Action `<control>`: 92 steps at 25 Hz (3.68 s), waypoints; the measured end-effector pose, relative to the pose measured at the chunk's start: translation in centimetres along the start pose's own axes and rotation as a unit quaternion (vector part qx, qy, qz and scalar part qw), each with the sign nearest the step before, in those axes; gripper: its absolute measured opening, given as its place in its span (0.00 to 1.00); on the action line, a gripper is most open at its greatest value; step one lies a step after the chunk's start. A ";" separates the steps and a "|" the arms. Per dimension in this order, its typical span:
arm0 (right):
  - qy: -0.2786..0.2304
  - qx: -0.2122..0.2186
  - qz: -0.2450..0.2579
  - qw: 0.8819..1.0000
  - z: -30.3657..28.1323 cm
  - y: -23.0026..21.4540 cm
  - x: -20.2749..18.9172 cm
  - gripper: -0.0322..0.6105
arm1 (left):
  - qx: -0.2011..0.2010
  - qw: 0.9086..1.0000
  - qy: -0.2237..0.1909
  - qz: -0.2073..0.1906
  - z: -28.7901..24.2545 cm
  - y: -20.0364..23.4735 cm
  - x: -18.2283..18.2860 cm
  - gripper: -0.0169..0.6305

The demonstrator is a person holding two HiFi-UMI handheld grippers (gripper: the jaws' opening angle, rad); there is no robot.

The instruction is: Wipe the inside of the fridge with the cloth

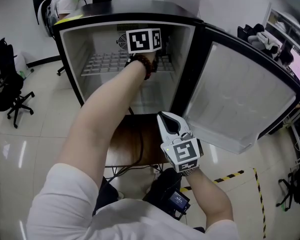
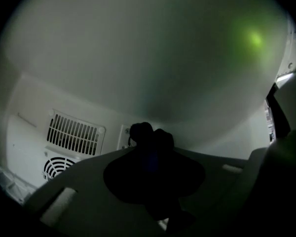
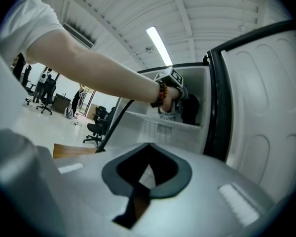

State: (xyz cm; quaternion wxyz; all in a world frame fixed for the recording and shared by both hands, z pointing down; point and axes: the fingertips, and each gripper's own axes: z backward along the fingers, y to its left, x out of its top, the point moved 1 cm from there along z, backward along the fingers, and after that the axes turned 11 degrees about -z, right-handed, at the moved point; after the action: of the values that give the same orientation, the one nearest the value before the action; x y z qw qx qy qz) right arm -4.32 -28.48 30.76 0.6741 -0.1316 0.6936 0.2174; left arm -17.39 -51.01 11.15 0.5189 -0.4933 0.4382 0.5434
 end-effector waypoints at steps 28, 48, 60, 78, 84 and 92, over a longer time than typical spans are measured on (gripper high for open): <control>-0.055 -0.043 -0.075 0.995 -2.4 -5.3 11.2 0.06 | -0.068 0.997 -0.005 -0.044 -1.8 -2.7 -0.1 0.13; -0.037 -0.055 -0.054 0.996 -1.1 -3.4 10.8 0.06 | -0.143 0.989 -0.021 -0.019 5.5 -8.1 0.9 0.13; -0.027 -0.061 -0.045 0.997 0.5 -2.4 10.3 0.06 | -0.183 0.983 -0.018 -0.012 9.2 -11.3 1.4 0.13; -0.023 -0.070 -0.039 0.996 2.8 -1.7 9.8 0.06 | -0.205 0.978 -0.022 -0.003 12.2 -13.4 2.0 0.14; -0.027 -0.083 -0.037 0.995 2.9 -2.3 10.0 0.06 | -0.203 0.979 -0.023 -0.009 13.2 -13.2 2.0 0.14; -0.043 -0.099 -0.049 0.993 2.7 -3.6 11.3 0.18 | -0.212 0.976 -0.036 -0.031 15.9 -12.7 2.3 0.14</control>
State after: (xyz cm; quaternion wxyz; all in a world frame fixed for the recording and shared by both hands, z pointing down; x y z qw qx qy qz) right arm -0.83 -29.07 19.05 0.6970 -0.2220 0.6315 0.2573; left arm -5.96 -34.04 11.42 0.4345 -0.5855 0.2783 0.6253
